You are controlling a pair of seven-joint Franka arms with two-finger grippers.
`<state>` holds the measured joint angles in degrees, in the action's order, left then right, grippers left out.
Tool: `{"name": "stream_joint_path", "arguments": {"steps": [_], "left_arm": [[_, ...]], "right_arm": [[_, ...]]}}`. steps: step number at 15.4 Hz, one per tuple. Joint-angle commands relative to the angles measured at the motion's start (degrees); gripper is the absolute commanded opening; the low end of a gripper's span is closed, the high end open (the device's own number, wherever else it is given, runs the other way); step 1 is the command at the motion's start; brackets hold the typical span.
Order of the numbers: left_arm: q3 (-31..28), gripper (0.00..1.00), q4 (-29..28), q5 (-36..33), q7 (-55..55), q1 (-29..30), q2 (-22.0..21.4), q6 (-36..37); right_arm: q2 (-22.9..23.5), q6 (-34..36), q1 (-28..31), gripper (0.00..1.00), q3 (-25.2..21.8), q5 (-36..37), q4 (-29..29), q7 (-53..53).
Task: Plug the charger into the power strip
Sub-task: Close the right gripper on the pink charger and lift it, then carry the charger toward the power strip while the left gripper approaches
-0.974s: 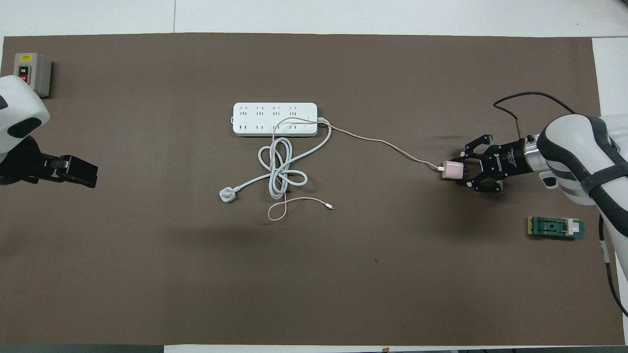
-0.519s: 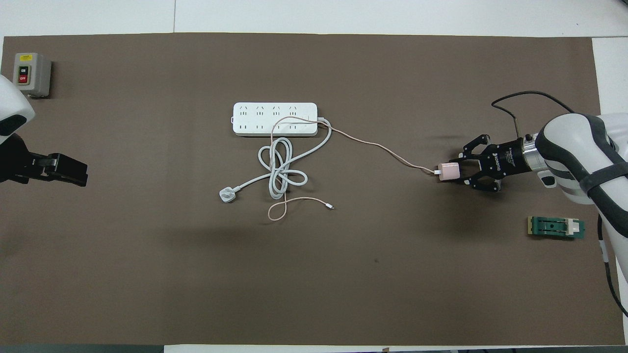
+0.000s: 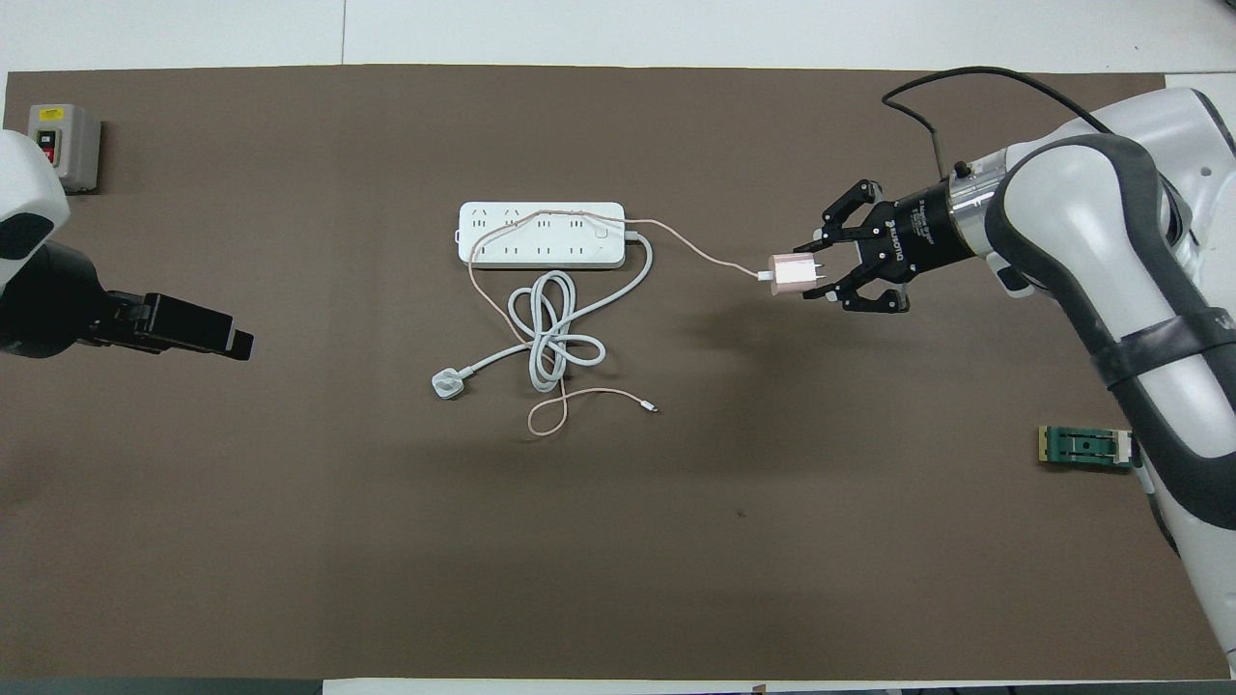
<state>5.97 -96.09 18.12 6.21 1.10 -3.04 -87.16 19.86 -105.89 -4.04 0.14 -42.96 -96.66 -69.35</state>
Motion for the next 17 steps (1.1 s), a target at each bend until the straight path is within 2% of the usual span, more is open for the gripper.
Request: {"name": "stream_joint_path", "arguments": {"steps": [1,4,7,9,11,13,15,17], "left_arm": [[0.09,1.0,-2.61,8.31,1.79,0.57,-1.7,-2.92],[0.09,1.0,-8.65,13.77,1.79,0.66,-4.06,-6.44],[0.0,1.0,-10.87,15.89,1.88,0.75,-4.87,-7.41],[-0.17,1.0,-13.76,22.37,1.44,1.71,-5.3,-9.08],[-0.09,1.0,-13.95,22.75,1.35,1.28,-5.22,-9.7],[-0.35,1.0,-13.17,24.85,1.97,1.89,-3.04,-8.13],[-0.26,1.0,-10.36,30.2,2.84,5.65,2.92,-3.3],[-0.26,1.0,-11.14,34.33,10.45,6.54,6.28,-6.43]], "right_arm": [[0.18,-0.19,-4.11,0.0,-0.14,-4.66,3.14,-5.26],[0.27,-5.44,-11.31,0.0,-0.14,-6.7,4.54,-9.55],[0.62,-11.52,-18.17,0.0,-0.23,-6.35,4.81,-12.74],[0.79,-13.9,-19.95,0.0,-0.23,-6.18,4.29,-13.79],[1.4,-15.92,-22.4,0.0,-0.23,-5.74,4.11,-16.42],[2.29,-18.21,-24.33,0.0,-0.23,-5.74,4.11,-17.92],[2.55,-19.53,-25.31,0.0,-0.23,-5.74,4.2,-18.98],[2.55,-19.8,-25.84,0.0,-0.23,-5.65,4.2,-19.34]]}}
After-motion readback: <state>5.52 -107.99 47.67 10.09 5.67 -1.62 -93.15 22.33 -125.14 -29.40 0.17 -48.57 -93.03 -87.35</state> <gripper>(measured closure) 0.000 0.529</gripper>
